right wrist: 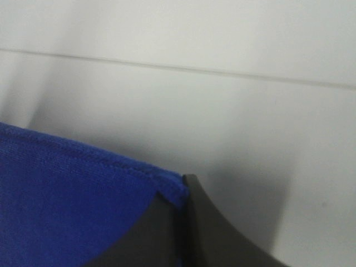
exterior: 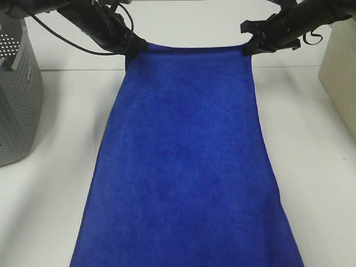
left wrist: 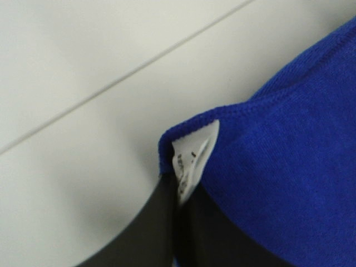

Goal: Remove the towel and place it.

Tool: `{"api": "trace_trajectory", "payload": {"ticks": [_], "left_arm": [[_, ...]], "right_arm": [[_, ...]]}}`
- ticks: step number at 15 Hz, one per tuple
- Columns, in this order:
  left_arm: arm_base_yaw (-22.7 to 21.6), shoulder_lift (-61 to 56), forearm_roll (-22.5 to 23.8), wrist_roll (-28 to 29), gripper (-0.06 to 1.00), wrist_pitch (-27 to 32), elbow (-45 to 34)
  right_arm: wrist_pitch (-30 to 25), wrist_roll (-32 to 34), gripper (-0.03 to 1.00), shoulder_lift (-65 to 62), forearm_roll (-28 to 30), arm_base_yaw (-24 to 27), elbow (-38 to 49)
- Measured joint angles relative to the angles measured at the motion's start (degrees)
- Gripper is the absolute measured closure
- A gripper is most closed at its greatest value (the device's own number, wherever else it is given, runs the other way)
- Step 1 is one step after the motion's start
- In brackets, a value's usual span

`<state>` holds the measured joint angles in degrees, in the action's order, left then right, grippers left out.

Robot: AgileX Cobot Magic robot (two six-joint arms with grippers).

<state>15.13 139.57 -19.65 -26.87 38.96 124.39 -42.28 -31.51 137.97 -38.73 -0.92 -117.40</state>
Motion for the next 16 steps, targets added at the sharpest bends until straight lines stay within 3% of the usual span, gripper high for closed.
{"api": "trace_trajectory", "payload": {"ticks": [6, 9, 12, 16], "left_arm": [[0.06, 1.20, 4.64, -2.06, 0.94, -16.50, 0.17], [0.92, 4.07, 4.70, -7.05, 0.94, -20.51, 0.23], [1.55, 6.36, 4.70, -7.85, 0.94, -25.15, 0.23], [1.60, 7.68, 4.70, -7.91, 0.94, -26.41, 0.23]], "right_arm": [[13.64, -4.07, 0.95, 2.01, -0.17, -3.04, -1.83], [16.84, -4.07, 0.95, 3.32, 1.38, -3.09, -1.83], [18.96, -4.07, 0.95, 4.64, 1.66, -3.09, -1.89], [19.48, -4.07, 0.95, 5.79, 1.89, -3.09, -1.89]]}}
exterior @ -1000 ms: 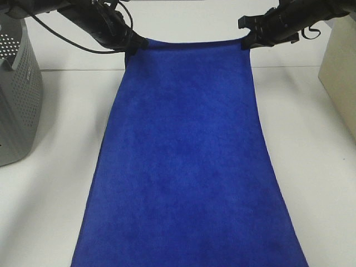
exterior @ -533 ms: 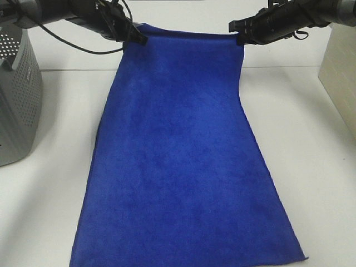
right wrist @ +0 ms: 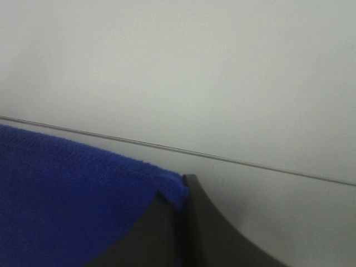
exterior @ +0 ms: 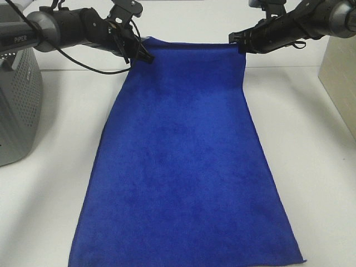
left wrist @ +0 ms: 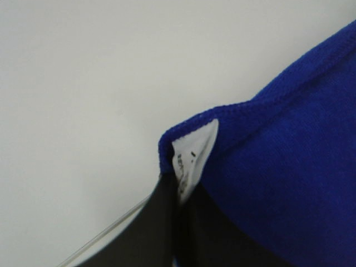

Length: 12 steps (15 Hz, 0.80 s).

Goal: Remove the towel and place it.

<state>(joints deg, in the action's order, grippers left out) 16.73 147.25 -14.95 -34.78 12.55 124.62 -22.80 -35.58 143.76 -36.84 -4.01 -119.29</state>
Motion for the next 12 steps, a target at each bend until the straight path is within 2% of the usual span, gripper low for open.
{"api": "trace_trajectory", "payload": {"ticks": [4, 6, 7, 8, 9, 10, 12], "left_arm": [[0.00, 0.11, -0.06, 0.00, 0.94, -0.80, 0.00], [0.00, 0.11, -0.11, 0.00, 0.88, -0.80, 0.00], [0.00, 0.11, -0.11, 0.00, 0.83, -0.86, 0.00], [0.00, 0.11, -0.11, 0.00, 0.74, -0.86, 0.00], [0.00, 0.11, -0.11, 0.00, 0.58, -1.83, 0.00], [0.00, 0.11, -0.11, 0.00, 0.45, -3.09, 0.00], [0.00, 0.11, -0.11, 0.00, 0.22, -5.16, 0.00]], "right_arm": [[0.06, 0.00, 0.93, 0.00, 0.00, 0.00, 0.00], [0.29, 0.00, 0.82, 0.00, 0.00, 0.00, 0.00], [0.57, 0.00, 0.71, 0.00, 0.06, 0.00, 0.00], [0.74, 0.00, 0.56, 0.00, 0.17, 0.00, 0.00], [0.74, 0.00, 0.36, 0.00, 1.03, 0.00, 0.00], [0.52, 0.00, 0.29, 0.00, 1.03, 0.00, 0.00], [-0.92, 0.00, 0.24, 0.00, 2.64, 0.06, 0.00]]}}
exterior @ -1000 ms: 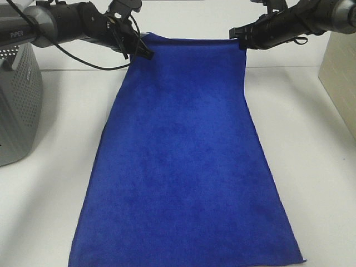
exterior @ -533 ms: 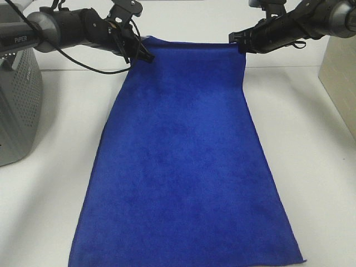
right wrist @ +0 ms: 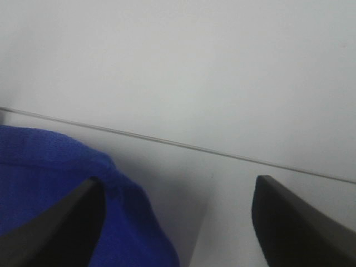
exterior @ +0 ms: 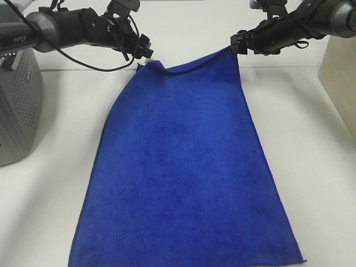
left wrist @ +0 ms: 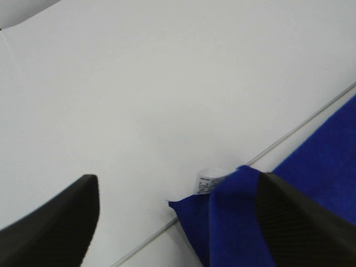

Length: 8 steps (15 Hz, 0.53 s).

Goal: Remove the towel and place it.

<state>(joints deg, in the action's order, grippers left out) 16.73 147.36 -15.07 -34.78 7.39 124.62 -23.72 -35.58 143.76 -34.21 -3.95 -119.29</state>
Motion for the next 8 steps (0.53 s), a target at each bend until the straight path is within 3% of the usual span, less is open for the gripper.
{"api": "trace_trajectory", "payload": {"ticks": [1, 5, 8], "left_arm": [[0.00, 0.00, 0.06, 0.00, 0.16, -0.11, 0.00], [0.00, -0.46, 0.52, 0.00, 0.13, 1.38, 0.00], [0.00, -2.41, 0.92, 0.00, 0.13, 7.51, 0.00]], "right_arm": [[-0.92, 0.00, 0.24, 0.00, 1.72, 0.00, 0.00], [-0.29, 0.69, 0.23, -2.81, 10.20, 0.06, 0.00], [-4.41, 2.41, 0.23, -5.96, 10.54, 0.06, 0.00]]}}
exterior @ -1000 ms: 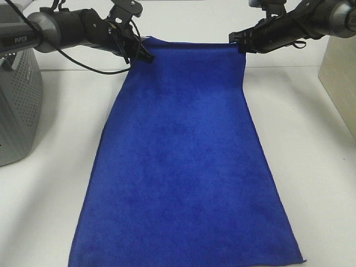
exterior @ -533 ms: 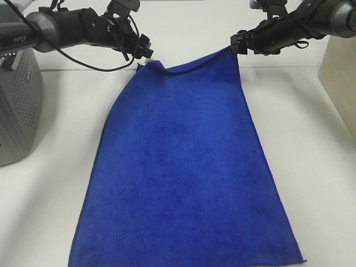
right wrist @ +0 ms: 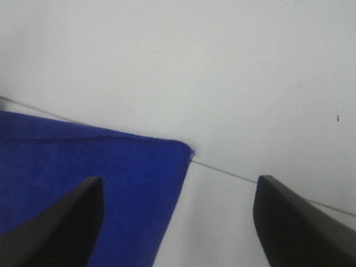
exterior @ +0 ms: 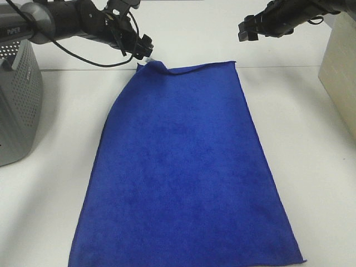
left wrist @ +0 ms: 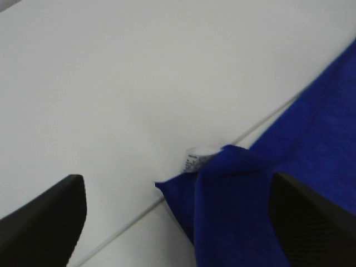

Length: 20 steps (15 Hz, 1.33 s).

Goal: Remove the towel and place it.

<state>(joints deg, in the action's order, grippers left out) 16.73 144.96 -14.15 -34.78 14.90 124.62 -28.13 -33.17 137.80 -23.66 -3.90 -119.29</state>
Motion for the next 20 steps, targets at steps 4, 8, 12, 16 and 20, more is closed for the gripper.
{"api": "trace_trajectory", "payload": {"ticks": [4, 8, 12, 16, 20], "left_arm": [[0.00, -7.68, 5.33, 4.07, 0.13, 26.01, 0.00], [0.00, -18.11, 13.58, 19.77, 0.13, 48.59, 0.00], [-2.12, -24.69, 20.51, 32.09, 0.13, 54.26, 0.06], [-11.17, -26.53, 19.25, 35.41, 0.13, 54.49, -0.97], [-19.02, -36.04, 15.01, 35.35, 0.13, 54.49, -14.67]], "right_arm": [[-19.77, 9.40, 0.21, -6.59, 0.86, 0.00, 0.00], [-34.32, 23.78, 0.18, -16.50, 8.08, -0.06, -0.06], [-41.42, 29.39, 0.18, -25.15, 13.41, -0.06, -0.06], [-41.60, 32.43, 0.18, -29.45, 17.70, -0.06, 0.11], [-41.48, 33.69, 0.18, -39.99, 19.19, 0.00, 10.60]]}}
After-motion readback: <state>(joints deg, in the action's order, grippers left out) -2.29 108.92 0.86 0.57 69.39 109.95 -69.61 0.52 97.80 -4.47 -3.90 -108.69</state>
